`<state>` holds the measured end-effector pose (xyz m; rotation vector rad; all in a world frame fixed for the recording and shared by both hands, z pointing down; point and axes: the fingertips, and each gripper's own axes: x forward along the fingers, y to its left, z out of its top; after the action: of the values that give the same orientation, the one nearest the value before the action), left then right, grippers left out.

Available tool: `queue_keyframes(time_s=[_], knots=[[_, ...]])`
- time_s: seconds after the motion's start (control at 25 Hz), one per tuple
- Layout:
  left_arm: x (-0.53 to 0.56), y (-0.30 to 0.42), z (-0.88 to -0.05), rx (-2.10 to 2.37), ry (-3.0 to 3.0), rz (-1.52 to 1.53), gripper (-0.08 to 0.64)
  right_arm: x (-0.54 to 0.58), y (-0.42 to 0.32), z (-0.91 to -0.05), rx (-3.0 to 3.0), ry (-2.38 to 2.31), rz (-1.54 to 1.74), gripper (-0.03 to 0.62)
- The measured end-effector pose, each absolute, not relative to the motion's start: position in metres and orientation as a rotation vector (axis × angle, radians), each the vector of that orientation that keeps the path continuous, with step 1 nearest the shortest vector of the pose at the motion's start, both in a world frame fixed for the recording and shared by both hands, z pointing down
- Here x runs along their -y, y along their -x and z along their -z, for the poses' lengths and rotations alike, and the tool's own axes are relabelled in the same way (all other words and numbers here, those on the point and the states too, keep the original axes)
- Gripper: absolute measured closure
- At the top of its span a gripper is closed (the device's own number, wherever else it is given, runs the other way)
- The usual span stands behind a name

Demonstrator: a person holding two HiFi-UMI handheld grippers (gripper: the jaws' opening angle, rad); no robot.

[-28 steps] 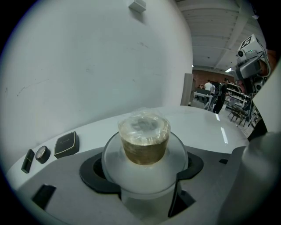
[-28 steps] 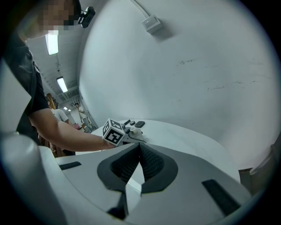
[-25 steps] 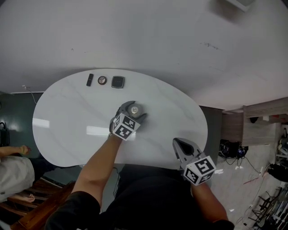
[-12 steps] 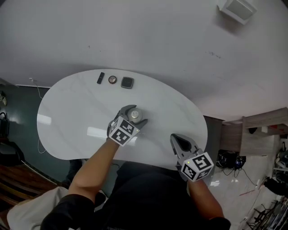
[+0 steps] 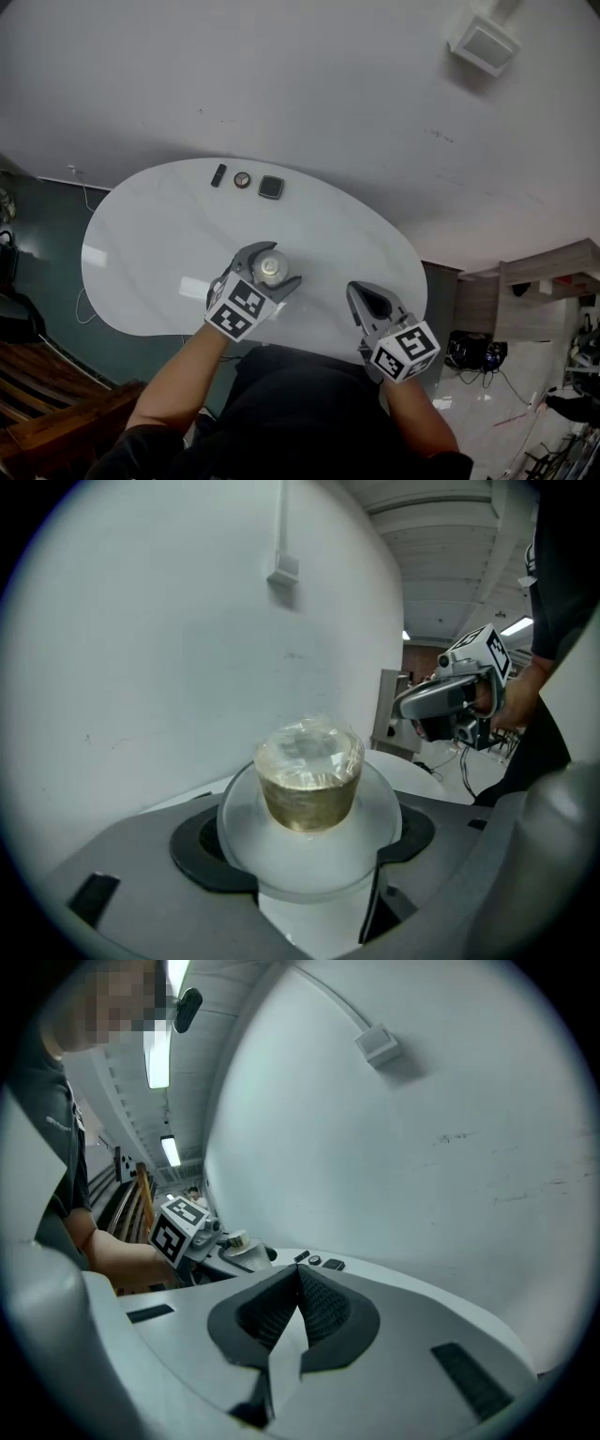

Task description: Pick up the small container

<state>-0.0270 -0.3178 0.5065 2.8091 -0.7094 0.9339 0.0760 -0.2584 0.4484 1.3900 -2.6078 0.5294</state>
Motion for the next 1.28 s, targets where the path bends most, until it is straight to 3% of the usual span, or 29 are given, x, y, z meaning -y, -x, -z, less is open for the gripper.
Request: queue_keyframes(time_s=[0.64, 1.28], knots=[[0.265, 0.057, -0.463, 0.691, -2.847, -0.984, 0.213, 0.26, -0.056, -0.449, 2.574, -1.325, -0.469, 0.597], [0.249, 0.041, -0.45, 0.608, -2.894, -0.979, 0.213, 0.267, -0.069, -0.442, 2.564, -1.387, -0.447, 0.597]])
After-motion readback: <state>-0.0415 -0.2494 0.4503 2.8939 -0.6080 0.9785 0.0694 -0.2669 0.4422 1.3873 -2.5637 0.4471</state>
